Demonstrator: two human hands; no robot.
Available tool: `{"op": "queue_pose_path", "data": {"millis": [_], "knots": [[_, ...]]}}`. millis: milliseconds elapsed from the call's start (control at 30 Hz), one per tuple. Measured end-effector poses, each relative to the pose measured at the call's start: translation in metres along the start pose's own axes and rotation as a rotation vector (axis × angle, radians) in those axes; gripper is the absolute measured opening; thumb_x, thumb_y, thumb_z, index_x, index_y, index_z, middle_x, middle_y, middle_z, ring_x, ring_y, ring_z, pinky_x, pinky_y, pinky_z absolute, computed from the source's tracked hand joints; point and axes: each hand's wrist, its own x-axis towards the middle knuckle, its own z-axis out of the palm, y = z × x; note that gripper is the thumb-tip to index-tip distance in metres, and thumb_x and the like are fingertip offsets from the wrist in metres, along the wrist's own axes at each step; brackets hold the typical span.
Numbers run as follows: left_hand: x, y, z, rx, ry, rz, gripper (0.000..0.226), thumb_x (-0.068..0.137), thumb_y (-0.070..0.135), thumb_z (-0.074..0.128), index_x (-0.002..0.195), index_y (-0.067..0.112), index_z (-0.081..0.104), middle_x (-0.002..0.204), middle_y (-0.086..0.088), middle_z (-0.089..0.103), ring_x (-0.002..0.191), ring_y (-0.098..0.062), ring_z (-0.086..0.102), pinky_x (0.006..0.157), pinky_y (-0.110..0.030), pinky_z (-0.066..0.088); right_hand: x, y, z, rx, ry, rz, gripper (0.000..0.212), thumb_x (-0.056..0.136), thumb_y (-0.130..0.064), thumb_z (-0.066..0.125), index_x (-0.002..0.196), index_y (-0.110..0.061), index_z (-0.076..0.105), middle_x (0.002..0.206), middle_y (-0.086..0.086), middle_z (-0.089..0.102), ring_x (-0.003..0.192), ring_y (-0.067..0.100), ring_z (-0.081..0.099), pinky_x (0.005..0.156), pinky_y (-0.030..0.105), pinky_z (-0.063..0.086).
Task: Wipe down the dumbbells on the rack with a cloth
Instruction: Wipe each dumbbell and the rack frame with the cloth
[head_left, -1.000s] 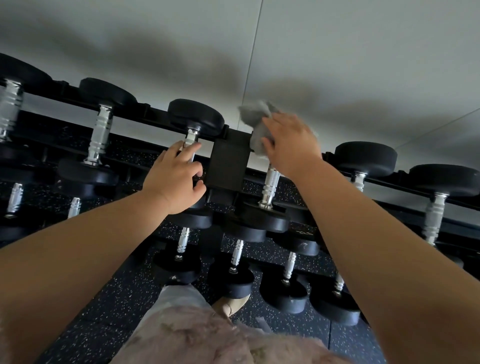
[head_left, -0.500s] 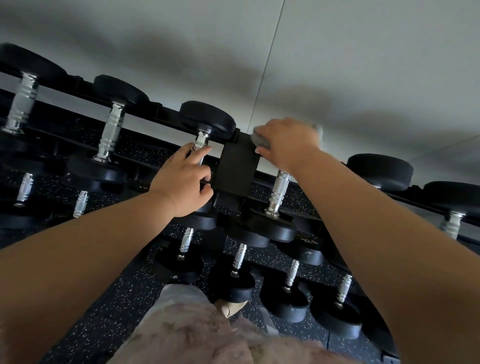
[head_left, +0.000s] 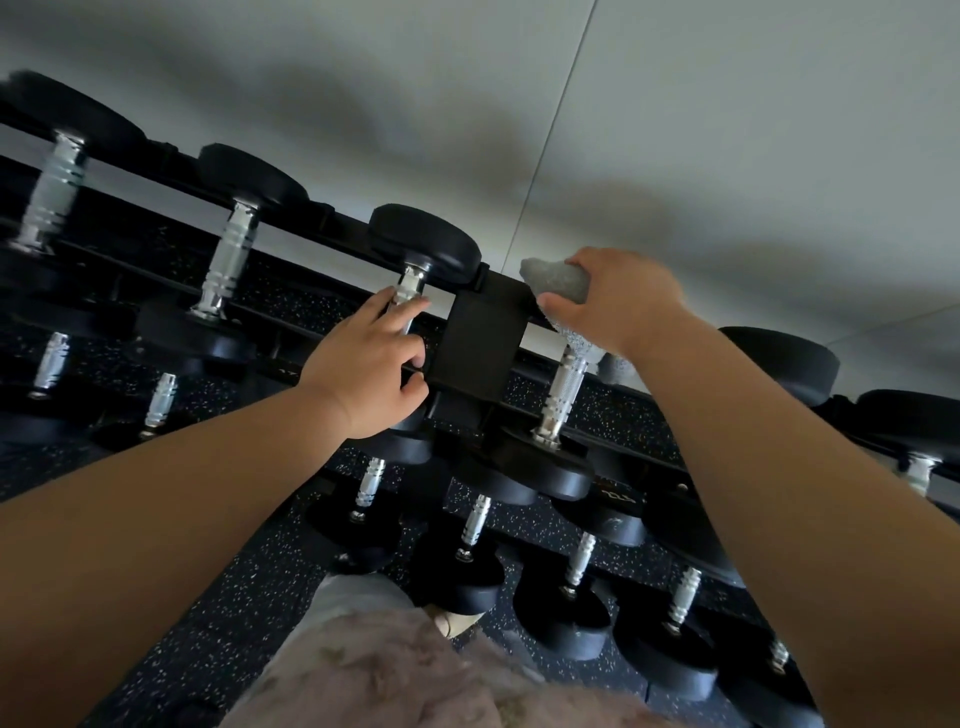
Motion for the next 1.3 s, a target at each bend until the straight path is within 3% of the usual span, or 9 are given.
{"op": "queue_pose_path", "data": {"millis": [167, 267, 400, 500, 833, 933, 1100, 1233, 1300], "knots": [[0.0, 0.001, -0.001, 0.006, 0.008, 0.012, 0.017, 0.094, 0.038, 0.061, 0.093, 0.025, 0.072, 0.169, 0.006, 0.032, 0.159, -0.027, 0.018, 0.11, -0.051, 0.046, 0.015, -0.012, 0.006, -0.165, -0.024, -0.03, 0.047, 0.091, -0.072, 0.047, 0.106, -0.03, 0.059, 0.087, -0.006, 0.057, 0.083, 0.022, 0.06, 0.06, 0.031, 0.046], [0.0, 0.0, -0.002, -0.007, 0.007, 0.016, 0.018, 0.094, 0.037, 0.061, 0.093, 0.024, 0.072, 0.169, 0.005, 0.032, 0.16, -0.028, 0.019, 0.111, -0.051, 0.045, -0.012, 0.01, 0.009, 0.11, 0.076, 0.02, 0.045, 0.094, -0.07, 0.049, 0.122, -0.036, 0.062, 0.09, -0.014, 0.062, 0.076, 0.012, 0.062, 0.063, 0.03, 0.054], [0.001, -0.002, 0.0, -0.001, 0.005, 0.028, 0.017, 0.094, 0.037, 0.062, 0.094, 0.024, 0.072, 0.169, 0.004, 0.032, 0.16, -0.03, 0.02, 0.113, -0.051, 0.043, -0.045, 0.041, 0.026, 0.45, 0.225, 0.244, 0.04, 0.103, -0.059, 0.043, 0.087, -0.025, 0.055, 0.076, -0.005, 0.059, 0.063, 0.014, 0.059, 0.053, 0.027, 0.047], [0.001, -0.003, 0.002, -0.019, 0.021, 0.034, 0.015, 0.093, 0.035, 0.063, 0.092, 0.023, 0.071, 0.168, 0.004, 0.034, 0.16, -0.031, 0.021, 0.114, -0.051, 0.041, -0.036, 0.038, 0.028, 0.495, 0.19, 0.343, 0.051, 0.107, -0.056, 0.028, 0.083, -0.018, 0.053, 0.074, 0.001, 0.055, 0.064, 0.017, 0.052, 0.058, 0.036, 0.046], [0.0, -0.004, 0.003, -0.037, 0.038, 0.045, 0.011, 0.092, 0.031, 0.065, 0.087, 0.023, 0.07, 0.167, 0.003, 0.036, 0.159, -0.03, 0.023, 0.116, -0.049, 0.039, 0.002, -0.025, 0.006, -0.046, 0.096, -0.126, 0.046, 0.104, -0.055, 0.029, 0.077, -0.027, 0.054, 0.075, -0.005, 0.057, 0.07, 0.021, 0.06, 0.055, 0.027, 0.044], [0.0, -0.005, 0.003, -0.029, 0.029, 0.038, 0.011, 0.092, 0.032, 0.064, 0.087, 0.024, 0.07, 0.168, 0.004, 0.035, 0.159, -0.029, 0.022, 0.116, -0.049, 0.038, -0.01, 0.001, 0.012, -0.017, 0.113, -0.03, 0.041, 0.102, -0.061, 0.033, 0.101, -0.031, 0.062, 0.081, -0.006, 0.06, 0.072, 0.018, 0.063, 0.059, 0.031, 0.054], [0.001, -0.005, 0.003, -0.022, 0.003, 0.02, 0.013, 0.093, 0.036, 0.063, 0.09, 0.026, 0.07, 0.17, 0.004, 0.031, 0.16, -0.029, 0.018, 0.119, -0.049, 0.036, -0.039, 0.034, 0.021, 0.465, 0.217, 0.403, 0.052, 0.108, -0.053, 0.034, 0.075, -0.018, 0.053, 0.066, -0.001, 0.053, 0.053, 0.014, 0.047, 0.051, 0.024, 0.036], [0.001, -0.005, 0.003, -0.016, -0.006, 0.017, 0.014, 0.094, 0.037, 0.062, 0.092, 0.026, 0.07, 0.171, 0.004, 0.03, 0.161, -0.029, 0.016, 0.121, -0.049, 0.034, -0.027, 0.037, 0.024, 0.542, 0.161, 0.5, 0.054, 0.111, -0.043, 0.024, 0.076, -0.013, 0.052, 0.073, 0.008, 0.053, 0.066, 0.024, 0.049, 0.059, 0.032, 0.038], [0.001, -0.006, 0.003, -0.01, -0.009, 0.018, 0.014, 0.094, 0.037, 0.062, 0.092, 0.026, 0.07, 0.171, 0.004, 0.03, 0.161, -0.029, 0.017, 0.12, -0.049, 0.035, -0.01, 0.035, 0.018, 0.542, 0.058, 0.534, 0.044, 0.111, -0.03, 0.027, 0.096, -0.01, 0.063, 0.094, 0.016, 0.063, 0.081, 0.028, 0.058, 0.069, 0.033, 0.044]]}}
